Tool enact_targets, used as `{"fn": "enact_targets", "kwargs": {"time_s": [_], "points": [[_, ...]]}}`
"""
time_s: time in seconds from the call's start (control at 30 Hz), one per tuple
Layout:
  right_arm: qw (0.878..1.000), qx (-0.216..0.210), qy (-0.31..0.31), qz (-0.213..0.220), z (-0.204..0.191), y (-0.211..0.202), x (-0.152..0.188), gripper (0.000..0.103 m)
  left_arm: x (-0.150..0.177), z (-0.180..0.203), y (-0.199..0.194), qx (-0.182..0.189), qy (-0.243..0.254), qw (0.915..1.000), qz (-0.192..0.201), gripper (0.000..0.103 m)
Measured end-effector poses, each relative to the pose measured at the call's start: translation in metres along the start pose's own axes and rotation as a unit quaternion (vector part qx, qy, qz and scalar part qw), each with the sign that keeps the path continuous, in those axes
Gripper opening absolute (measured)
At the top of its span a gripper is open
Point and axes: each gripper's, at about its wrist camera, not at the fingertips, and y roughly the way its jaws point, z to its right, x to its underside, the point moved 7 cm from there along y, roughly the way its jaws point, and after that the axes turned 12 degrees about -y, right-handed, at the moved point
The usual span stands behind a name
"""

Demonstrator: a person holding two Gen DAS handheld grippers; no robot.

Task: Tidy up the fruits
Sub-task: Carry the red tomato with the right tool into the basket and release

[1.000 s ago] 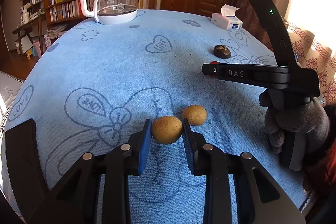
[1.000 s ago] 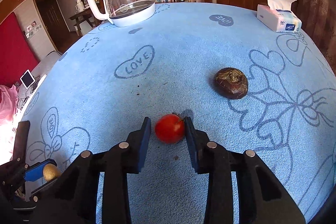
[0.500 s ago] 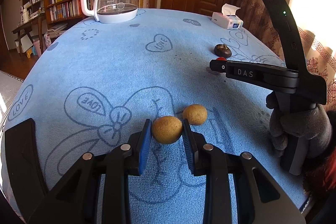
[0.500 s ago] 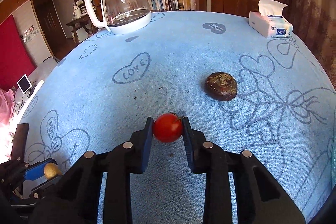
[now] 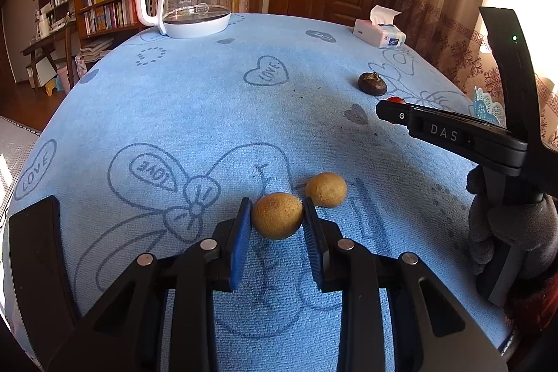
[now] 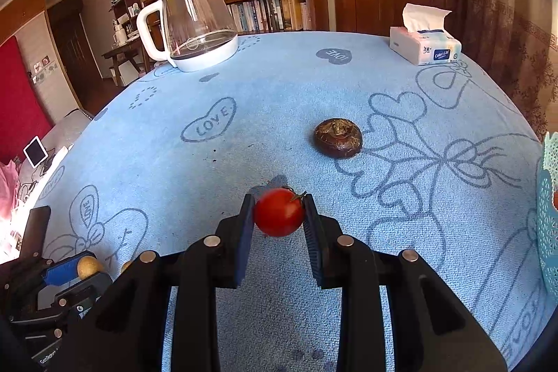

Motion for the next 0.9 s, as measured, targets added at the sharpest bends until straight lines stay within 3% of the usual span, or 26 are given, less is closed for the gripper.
{"fn": "enact_targets", "kwargs": {"time_s": [0.9], "points": [[0.999,0.001,0.044,0.03,0.017,-0.047,0.029,0.028,0.001,0.004,-0.007,-0.049,0.023,0.9982,0.027,0.029]]}}
